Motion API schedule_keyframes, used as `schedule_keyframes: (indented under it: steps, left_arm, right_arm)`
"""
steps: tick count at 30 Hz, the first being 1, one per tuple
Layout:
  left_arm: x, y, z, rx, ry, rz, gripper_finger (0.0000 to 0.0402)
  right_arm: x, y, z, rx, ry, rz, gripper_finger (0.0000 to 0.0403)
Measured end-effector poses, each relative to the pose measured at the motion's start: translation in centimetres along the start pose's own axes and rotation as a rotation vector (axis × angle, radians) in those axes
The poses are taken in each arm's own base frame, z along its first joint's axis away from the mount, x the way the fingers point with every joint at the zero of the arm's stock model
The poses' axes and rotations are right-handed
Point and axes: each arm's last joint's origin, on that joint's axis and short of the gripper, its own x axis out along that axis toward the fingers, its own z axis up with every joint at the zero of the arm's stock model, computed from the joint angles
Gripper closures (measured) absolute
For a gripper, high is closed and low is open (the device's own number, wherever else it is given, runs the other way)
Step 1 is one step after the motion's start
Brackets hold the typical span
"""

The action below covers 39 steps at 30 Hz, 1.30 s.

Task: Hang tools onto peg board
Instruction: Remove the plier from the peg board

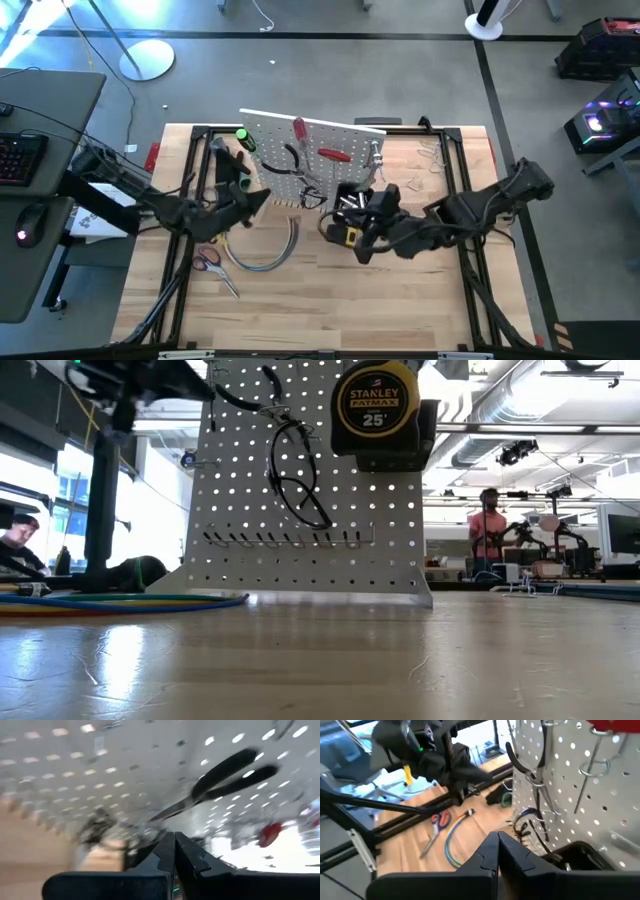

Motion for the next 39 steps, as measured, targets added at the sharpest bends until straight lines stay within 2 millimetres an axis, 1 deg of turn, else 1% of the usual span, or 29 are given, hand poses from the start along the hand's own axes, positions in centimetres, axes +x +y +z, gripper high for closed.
schedule_keyframes:
  steps: [3,6,9,12,19,22,25,29,32,39]
  left_arm:
    - [1.1,-0.9,0.5,0.0,-0.035,-0.055,0.0401]
    - [2.1,-1.4,1.2,0.012,-0.067,-0.074,0.0401]
    - [3.1,-1.2,1.7,0.01,-0.089,-0.054,0.0401]
    - [3.7,-0.8,2.0,-0.022,-0.101,-0.034,0.0401]
    - [4.8,-1.2,2.7,-0.094,-0.109,-0.05,0.0401]
    - [5.1,-2.5,2.8,-0.084,-0.092,-0.072,0.0401]
    - [5.4,-3.8,3.0,-0.063,-0.113,-0.095,0.0401]
    - [6.1,-4.9,3.8,-0.025,-0.12,-0.109,0.0401]
    - [6.7,-5.1,4.2,-0.025,-0.122,-0.109,0.0401]
    - [7.1,-5.0,4.3,-0.02,-0.126,-0.104,0.0401]
  right_arm:
    - [0.4,0.5,-0.9,-0.008,0.013,-0.03,0.0403]
    - [1.1,1.1,-2.2,-0.051,0.056,-0.045,0.0403]
    - [1.6,1.6,-3.0,-0.053,0.078,-0.049,0.0403]
    - [1.7,1.9,-3.3,-0.038,0.084,-0.046,0.0403]
    - [1.8,1.9,-3.2,-0.025,0.082,-0.039,0.0403]
    - [1.9,1.9,-3.2,-0.028,0.08,-0.037,0.0403]
    - [1.9,1.9,-3.2,-0.028,0.079,-0.039,0.0403]
    - [1.9,1.9,-3.1,-0.029,0.071,-0.047,0.0403]
    - [1.9,1.9,-3.1,-0.026,0.055,-0.058,0.0403]
    - [2.1,2.5,-1.7,-0.016,-0.1,-0.076,0.0403]
